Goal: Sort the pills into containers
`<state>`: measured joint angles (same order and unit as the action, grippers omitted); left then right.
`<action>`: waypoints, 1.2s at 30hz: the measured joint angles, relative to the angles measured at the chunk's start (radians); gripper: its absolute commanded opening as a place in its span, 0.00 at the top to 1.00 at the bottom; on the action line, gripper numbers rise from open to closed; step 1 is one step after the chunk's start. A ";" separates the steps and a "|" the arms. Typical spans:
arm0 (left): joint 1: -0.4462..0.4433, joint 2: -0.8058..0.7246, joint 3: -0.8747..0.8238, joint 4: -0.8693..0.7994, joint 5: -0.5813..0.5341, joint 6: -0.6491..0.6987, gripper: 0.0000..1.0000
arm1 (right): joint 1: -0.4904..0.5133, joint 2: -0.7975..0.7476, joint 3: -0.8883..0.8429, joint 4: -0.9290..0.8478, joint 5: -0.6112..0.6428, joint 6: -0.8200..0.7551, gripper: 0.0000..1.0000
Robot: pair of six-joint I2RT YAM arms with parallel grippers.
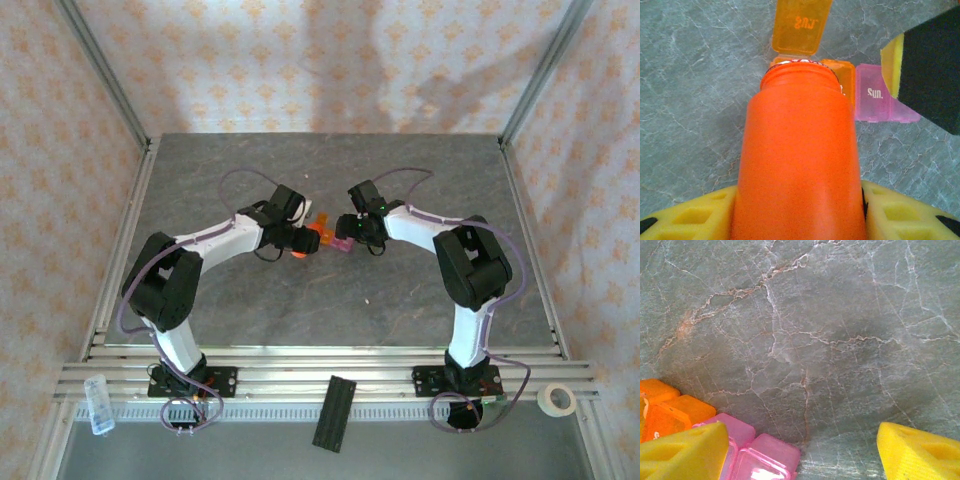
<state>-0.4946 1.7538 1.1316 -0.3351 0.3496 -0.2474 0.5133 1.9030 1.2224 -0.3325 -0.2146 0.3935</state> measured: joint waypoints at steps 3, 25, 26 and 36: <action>0.000 -0.024 -0.042 0.042 0.006 0.007 1.00 | 0.000 0.000 0.000 0.000 -0.003 0.000 0.22; 0.005 -0.161 -0.589 0.888 -0.021 0.003 1.00 | 0.000 0.000 -0.001 0.004 -0.018 0.015 0.22; 0.005 -0.159 -0.599 0.931 -0.021 0.002 1.00 | 0.000 0.000 -0.001 0.004 -0.017 0.015 0.22; 0.005 -0.042 -0.694 1.412 -0.024 -0.022 1.00 | -0.024 -0.053 0.039 -0.060 -0.005 0.035 0.21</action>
<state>-0.4900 1.7119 0.4374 1.0767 0.3260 -0.2691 0.4896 1.8503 1.2617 -0.3920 -0.2195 0.4286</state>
